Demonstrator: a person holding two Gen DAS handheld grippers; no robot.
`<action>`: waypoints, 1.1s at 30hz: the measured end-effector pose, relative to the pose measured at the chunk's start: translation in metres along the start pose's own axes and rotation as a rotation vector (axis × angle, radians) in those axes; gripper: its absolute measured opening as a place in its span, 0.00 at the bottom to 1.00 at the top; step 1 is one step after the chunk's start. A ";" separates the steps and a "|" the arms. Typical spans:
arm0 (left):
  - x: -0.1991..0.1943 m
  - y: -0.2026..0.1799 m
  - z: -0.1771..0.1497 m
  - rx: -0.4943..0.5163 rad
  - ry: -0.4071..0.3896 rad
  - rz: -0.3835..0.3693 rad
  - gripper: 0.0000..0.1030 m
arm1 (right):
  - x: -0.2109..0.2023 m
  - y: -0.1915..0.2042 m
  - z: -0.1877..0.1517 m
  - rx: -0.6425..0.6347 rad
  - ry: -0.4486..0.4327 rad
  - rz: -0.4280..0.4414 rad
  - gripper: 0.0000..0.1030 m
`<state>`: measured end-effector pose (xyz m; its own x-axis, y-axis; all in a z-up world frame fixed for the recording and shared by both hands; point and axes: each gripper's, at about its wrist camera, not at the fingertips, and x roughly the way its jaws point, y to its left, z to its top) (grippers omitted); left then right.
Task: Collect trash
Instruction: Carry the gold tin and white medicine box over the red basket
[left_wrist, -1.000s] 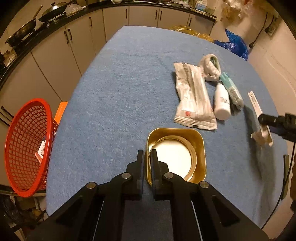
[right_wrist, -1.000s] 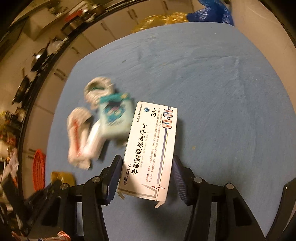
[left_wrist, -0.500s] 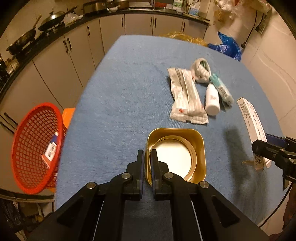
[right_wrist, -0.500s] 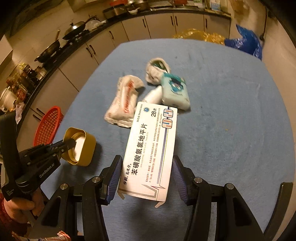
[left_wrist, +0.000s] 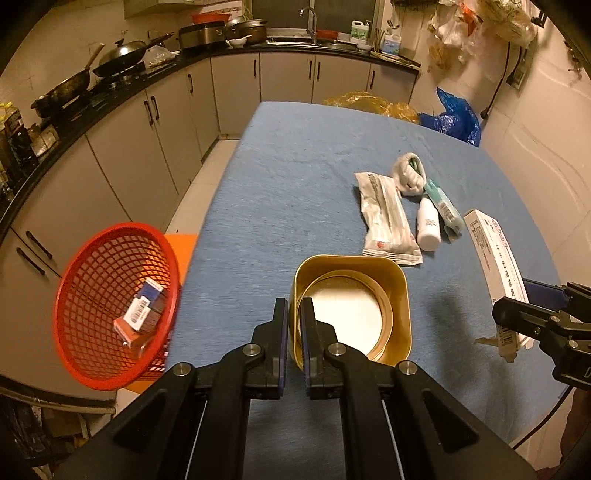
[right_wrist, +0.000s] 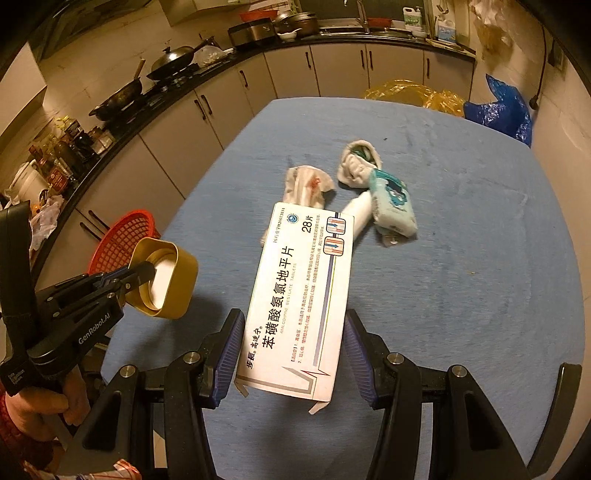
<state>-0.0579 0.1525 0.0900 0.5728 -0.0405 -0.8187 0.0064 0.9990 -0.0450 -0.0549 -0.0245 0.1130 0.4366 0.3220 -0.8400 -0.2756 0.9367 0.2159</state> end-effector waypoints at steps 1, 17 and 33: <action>-0.002 0.003 0.000 -0.003 -0.004 0.001 0.06 | 0.000 0.004 0.000 -0.004 -0.002 0.002 0.56; -0.024 0.060 -0.005 -0.059 -0.040 0.033 0.06 | 0.010 0.062 0.008 -0.063 -0.009 0.032 0.56; -0.039 0.131 -0.010 -0.118 -0.055 0.099 0.06 | 0.035 0.126 0.024 -0.115 -0.008 0.095 0.56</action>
<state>-0.0876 0.2845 0.1104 0.6096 0.0622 -0.7903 -0.1464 0.9886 -0.0351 -0.0532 0.1084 0.1226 0.4107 0.4097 -0.8146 -0.4123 0.8803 0.2349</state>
